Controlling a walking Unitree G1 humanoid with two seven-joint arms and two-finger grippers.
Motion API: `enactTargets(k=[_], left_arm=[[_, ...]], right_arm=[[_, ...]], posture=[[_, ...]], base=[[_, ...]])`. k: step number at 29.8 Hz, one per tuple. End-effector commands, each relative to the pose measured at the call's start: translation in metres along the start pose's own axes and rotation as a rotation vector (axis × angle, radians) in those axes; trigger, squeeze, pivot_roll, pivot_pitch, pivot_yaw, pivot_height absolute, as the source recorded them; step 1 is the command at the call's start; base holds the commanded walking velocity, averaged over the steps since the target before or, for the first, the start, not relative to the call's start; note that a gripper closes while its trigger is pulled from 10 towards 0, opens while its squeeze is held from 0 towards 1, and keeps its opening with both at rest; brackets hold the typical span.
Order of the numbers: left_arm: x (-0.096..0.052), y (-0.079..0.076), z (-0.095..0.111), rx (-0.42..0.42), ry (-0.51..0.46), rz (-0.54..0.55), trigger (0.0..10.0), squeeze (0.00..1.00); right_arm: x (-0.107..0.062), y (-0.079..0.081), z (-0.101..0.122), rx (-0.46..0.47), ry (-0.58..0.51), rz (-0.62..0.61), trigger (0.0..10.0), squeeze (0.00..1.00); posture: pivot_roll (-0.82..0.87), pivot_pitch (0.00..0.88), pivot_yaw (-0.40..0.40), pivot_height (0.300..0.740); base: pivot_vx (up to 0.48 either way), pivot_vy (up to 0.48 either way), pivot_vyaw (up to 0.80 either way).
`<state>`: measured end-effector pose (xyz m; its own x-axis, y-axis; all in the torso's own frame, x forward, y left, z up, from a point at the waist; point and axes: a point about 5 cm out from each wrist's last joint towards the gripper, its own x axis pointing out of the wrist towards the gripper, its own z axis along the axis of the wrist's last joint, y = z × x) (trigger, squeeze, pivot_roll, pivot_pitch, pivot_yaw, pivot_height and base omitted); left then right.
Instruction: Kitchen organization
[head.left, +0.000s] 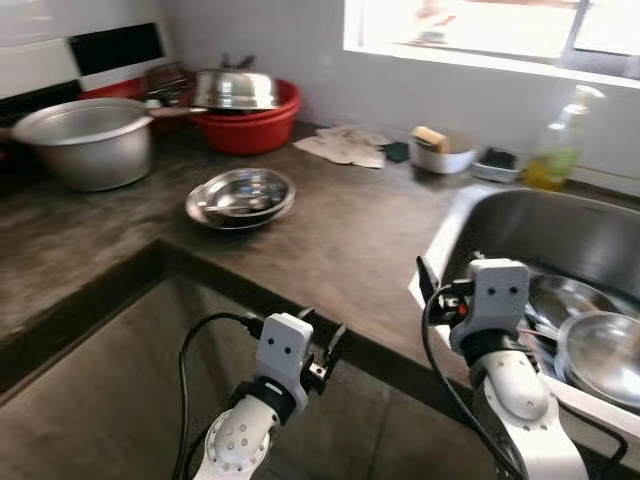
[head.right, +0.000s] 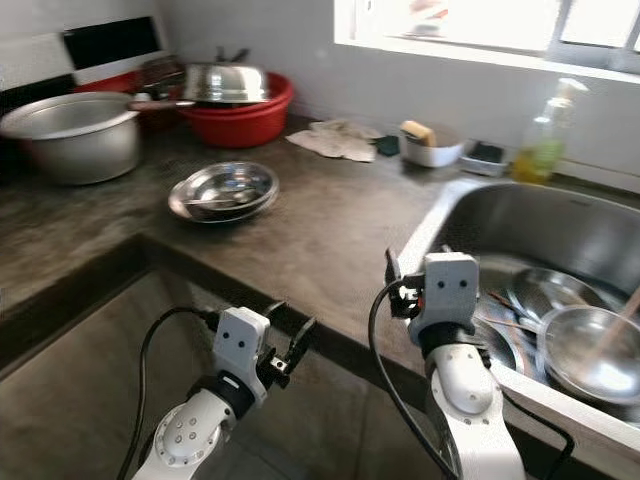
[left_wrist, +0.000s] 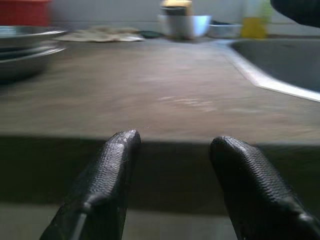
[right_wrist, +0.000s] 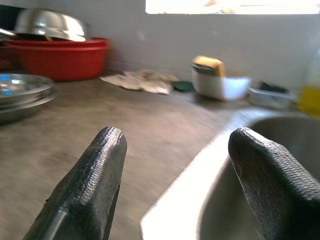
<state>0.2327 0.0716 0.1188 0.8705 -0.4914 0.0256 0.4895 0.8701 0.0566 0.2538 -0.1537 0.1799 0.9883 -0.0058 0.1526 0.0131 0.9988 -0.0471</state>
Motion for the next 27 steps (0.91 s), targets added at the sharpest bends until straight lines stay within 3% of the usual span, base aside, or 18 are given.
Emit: enactTargets(k=[1,9,14,17,27], left_arm=[[-0.002,0.003,-0.004,0.015,0.026,0.003,10.0,0.0],[-0.001,0.006,-0.004,0.023,0.029,0.015,10.0,0.0],[0.0,0.007,-0.004,0.024,0.033,0.024,10.0,0.0],[0.0,0.008,-0.004,0.031,0.031,0.03,10.0,0.0],[0.0,0.01,-0.005,0.043,0.042,0.058,10.0,0.0]], right_arm=[[0.003,0.005,0.005,0.02,-0.028,0.009,10.0,0.0],[0.008,0.008,0.008,0.037,-0.035,0.01,10.0,0.0],[0.012,0.008,0.009,0.058,-0.03,0.006,10.0,0.0],[0.014,0.009,0.009,0.06,-0.032,0.011,10.0,0.0],[0.016,0.014,0.009,0.062,-0.027,0.047,10.0,0.0]], posture=[[0.02,0.0,-0.013,0.74],[0.02,0.0,-0.014,0.74],[0.02,0.0,-0.013,0.74],[0.02,0.0,-0.014,0.74],[0.03,0.0,-0.017,0.74]], base=[[0.0,0.0,0.8],[0.0,0.0,0.8],[0.0,0.0,0.0],[0.0,0.48,0.0],[0.0,0.0,0.0]])
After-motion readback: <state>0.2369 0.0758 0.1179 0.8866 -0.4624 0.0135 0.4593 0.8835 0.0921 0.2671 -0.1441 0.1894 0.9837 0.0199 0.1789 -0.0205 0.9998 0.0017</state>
